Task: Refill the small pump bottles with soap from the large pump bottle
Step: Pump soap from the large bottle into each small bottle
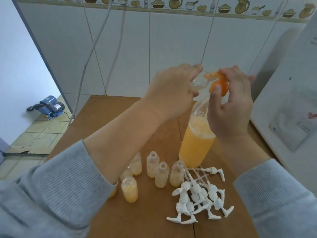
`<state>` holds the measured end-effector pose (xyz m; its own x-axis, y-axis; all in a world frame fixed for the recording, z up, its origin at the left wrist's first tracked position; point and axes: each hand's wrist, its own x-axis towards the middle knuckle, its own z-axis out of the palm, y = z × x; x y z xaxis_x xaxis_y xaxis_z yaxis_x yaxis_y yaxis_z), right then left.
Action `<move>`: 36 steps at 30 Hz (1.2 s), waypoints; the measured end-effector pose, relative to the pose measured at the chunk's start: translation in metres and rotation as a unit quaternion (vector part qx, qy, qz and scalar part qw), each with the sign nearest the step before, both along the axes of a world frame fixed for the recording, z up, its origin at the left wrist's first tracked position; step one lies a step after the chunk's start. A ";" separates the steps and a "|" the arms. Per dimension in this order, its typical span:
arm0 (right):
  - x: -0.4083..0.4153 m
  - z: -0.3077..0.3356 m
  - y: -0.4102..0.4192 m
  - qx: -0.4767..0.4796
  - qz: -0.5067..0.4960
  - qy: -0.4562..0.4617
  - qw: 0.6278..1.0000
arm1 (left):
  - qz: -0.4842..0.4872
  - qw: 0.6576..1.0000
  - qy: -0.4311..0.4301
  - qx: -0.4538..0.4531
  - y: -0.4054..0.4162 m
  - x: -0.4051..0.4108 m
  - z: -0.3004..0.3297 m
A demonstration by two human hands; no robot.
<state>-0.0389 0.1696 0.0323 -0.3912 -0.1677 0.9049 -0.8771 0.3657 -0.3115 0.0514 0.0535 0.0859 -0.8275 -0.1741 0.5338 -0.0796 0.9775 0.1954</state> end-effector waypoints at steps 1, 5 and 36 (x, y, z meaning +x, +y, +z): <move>-0.001 -0.001 0.001 0.012 0.002 0.000 1.000 | 0.000 1.000 -0.003 0.000 0.000 0.000 0.001; -0.004 0.012 0.011 0.042 0.009 0.010 0.999 | 0.003 1.000 -0.006 -0.008 0.000 0.001 0.012; 0.002 0.011 0.016 0.091 -0.002 -0.012 0.996 | -0.011 1.000 0.008 -0.001 0.000 0.002 0.002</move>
